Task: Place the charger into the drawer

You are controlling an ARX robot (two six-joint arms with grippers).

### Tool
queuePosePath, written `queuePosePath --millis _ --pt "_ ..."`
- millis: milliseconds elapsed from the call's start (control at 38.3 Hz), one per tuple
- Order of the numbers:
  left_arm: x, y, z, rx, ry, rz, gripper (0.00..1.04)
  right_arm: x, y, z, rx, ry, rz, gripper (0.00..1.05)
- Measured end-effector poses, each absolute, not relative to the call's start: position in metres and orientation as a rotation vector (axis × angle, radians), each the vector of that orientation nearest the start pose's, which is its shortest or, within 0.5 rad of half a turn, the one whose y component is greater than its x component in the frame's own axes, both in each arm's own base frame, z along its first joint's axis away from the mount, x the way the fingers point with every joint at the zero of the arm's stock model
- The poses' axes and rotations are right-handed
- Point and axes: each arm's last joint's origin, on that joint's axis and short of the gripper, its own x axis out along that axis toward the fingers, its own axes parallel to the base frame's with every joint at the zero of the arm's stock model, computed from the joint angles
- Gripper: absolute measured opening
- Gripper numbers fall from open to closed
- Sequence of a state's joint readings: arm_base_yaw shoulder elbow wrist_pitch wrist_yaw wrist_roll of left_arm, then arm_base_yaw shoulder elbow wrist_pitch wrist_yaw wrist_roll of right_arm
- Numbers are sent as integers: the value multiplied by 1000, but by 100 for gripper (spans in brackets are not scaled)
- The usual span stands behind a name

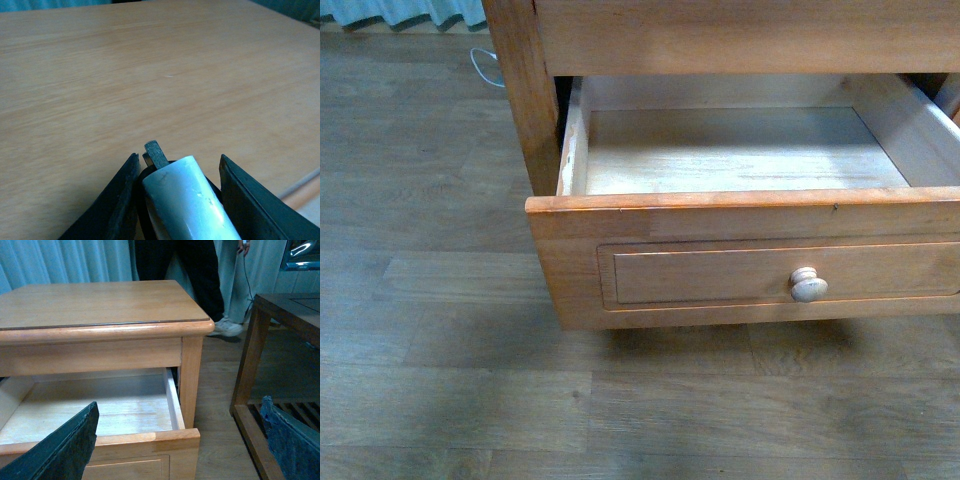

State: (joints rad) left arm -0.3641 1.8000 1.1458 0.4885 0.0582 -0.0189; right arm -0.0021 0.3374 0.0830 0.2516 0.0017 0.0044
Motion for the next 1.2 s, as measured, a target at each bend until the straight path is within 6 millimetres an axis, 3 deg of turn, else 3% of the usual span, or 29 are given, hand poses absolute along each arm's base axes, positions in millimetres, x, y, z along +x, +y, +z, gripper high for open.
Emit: queuePosePath --millis 261,575,784,940,1045,1202 --pt "343 -190 257 31 114 -608 43 120 0 187 4 3 -4 96" --pt "344 -218 229 87 197 -715 43 120 0 187 4 3 -4 96" --pt "343 -219 230 103 188 -671 74 120 0 187 4 3 -4 96" --pt "341 -200 247 99 146 -583 100 120 0 187 4 3 -4 96" --pt "333 -165 262 93 104 -489 99 120 0 187 4 3 -4 96" --pt "302 -107 275 77 66 -363 98 120 0 187 4 3 -4 96"
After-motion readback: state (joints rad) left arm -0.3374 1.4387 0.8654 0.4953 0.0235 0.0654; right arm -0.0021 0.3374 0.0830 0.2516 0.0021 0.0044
